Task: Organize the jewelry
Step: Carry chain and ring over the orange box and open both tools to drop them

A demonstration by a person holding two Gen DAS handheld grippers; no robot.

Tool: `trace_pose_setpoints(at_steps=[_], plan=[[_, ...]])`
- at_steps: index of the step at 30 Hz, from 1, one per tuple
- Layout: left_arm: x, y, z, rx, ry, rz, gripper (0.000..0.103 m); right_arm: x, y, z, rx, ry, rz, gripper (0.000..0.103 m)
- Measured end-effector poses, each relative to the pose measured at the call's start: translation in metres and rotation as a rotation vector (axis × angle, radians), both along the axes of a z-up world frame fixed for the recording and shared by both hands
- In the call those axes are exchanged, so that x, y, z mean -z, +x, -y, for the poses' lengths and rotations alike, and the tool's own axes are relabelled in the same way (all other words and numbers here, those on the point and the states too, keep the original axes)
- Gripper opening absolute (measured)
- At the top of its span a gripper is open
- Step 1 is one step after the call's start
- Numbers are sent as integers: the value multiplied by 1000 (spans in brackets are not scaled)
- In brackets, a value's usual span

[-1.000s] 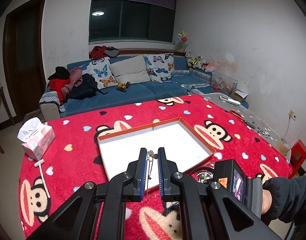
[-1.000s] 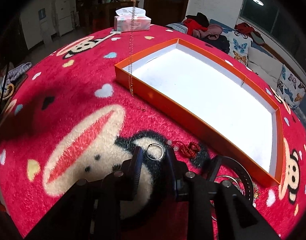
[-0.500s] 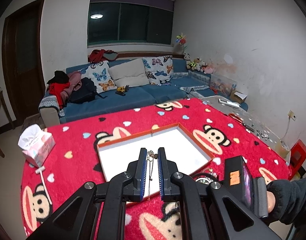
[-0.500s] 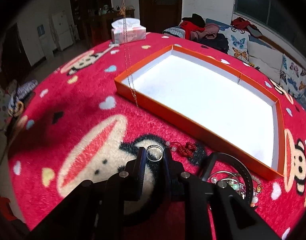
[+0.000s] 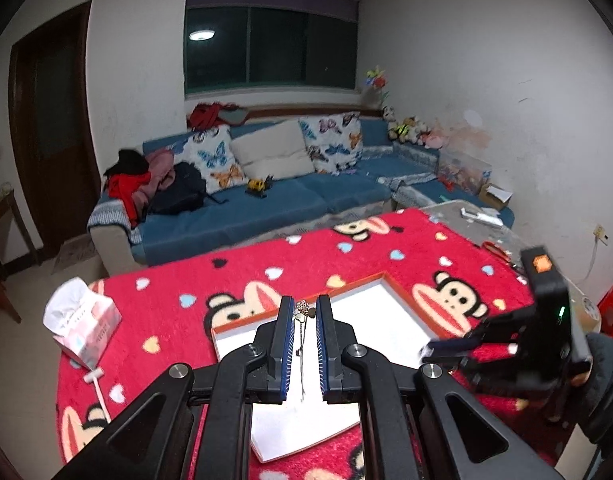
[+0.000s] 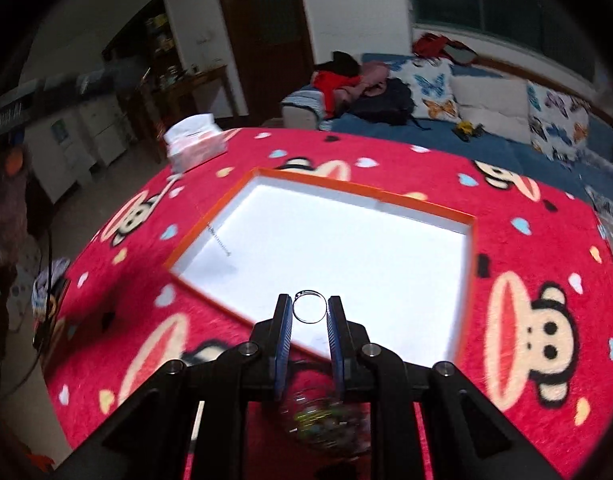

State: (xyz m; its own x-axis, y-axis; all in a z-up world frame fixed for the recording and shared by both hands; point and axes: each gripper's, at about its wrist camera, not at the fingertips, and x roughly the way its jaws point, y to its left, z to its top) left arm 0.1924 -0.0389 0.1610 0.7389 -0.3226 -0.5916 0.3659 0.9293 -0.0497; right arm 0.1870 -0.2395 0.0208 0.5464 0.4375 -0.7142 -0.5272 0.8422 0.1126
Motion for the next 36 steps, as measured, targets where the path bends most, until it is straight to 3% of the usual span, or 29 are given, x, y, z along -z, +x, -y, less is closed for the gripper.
trace_pose_setpoints(at_steps=[8, 12, 20, 31, 36], plan=[[71, 29, -4, -25, 6, -154, 11, 28, 41, 17, 57, -70, -49, 20], [112, 37, -1, -20, 54, -233, 11, 38, 54, 25, 77, -78, -80, 20], [172, 44, 6, -24, 111, -330, 12, 56, 55, 26, 84, -115, -112, 20], [177, 39, 8, -31, 138, -334, 13, 57, 57, 27, 85, -119, -120, 21], [165, 23, 15, 4, 155, -305, 13, 49, 52, 29, 88, -103, -107, 36]])
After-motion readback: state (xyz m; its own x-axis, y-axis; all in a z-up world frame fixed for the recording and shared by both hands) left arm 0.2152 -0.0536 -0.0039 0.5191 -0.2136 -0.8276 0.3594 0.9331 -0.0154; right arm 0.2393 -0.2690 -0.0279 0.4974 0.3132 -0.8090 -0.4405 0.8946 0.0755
